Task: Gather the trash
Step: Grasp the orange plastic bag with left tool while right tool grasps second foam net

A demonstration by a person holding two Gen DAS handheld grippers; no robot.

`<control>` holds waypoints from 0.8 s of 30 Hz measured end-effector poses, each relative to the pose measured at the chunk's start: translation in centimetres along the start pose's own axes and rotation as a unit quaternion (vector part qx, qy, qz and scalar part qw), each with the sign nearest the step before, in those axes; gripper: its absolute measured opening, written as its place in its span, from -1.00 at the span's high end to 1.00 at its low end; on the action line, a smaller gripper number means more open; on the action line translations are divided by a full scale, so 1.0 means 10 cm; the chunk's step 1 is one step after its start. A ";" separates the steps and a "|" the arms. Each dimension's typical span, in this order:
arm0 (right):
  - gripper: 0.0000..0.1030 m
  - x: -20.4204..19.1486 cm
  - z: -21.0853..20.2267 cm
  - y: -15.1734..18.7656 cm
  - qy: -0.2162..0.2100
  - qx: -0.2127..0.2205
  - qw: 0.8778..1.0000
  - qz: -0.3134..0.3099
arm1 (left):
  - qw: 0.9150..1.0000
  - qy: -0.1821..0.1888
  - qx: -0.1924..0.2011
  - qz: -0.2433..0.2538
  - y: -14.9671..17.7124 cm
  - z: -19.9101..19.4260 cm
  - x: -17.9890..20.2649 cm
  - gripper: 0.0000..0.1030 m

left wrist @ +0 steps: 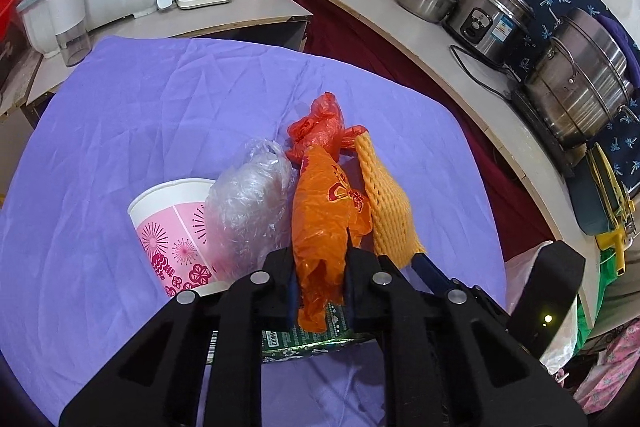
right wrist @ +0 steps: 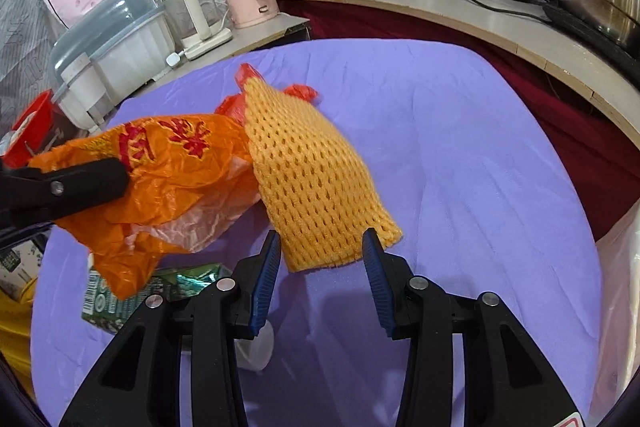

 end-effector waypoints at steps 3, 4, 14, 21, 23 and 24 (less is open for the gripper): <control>0.89 0.04 -0.01 0.03 0.002 -0.005 1.000 0.002 | 1.000 -0.002 0.001 0.002 0.01 0.00 0.01 0.69; 0.99 0.06 -0.04 0.04 0.002 -0.005 1.000 0.004 | 1.000 -0.003 0.001 0.003 0.02 0.00 0.01 0.69; 0.22 0.13 -0.41 0.08 -0.002 0.028 0.999 0.029 | 1.000 -0.014 0.010 0.003 0.12 -0.18 0.03 0.70; -0.23 0.09 -0.13 -0.13 -0.009 0.020 0.999 0.025 | 0.999 -0.031 0.030 -0.002 0.00 -0.27 -0.07 0.71; -0.23 0.09 -0.01 -0.17 -0.005 0.010 1.000 0.020 | 0.999 -0.034 0.030 -0.005 -0.04 -0.24 -0.11 0.71; -0.23 0.10 0.06 -0.18 -0.002 0.005 1.000 0.019 | 0.999 -0.037 0.029 -0.005 -0.05 -0.22 -0.12 0.71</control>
Point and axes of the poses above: each gripper's, at about its wrist camera, not at the fingertips, and z roughly the way its jaws point, x to its right, y to its underside, the point moved 3 cm from there along z, roughly the way its jaws point, and after that the axes turned 11 degrees about -y, right-handed, at the moved point
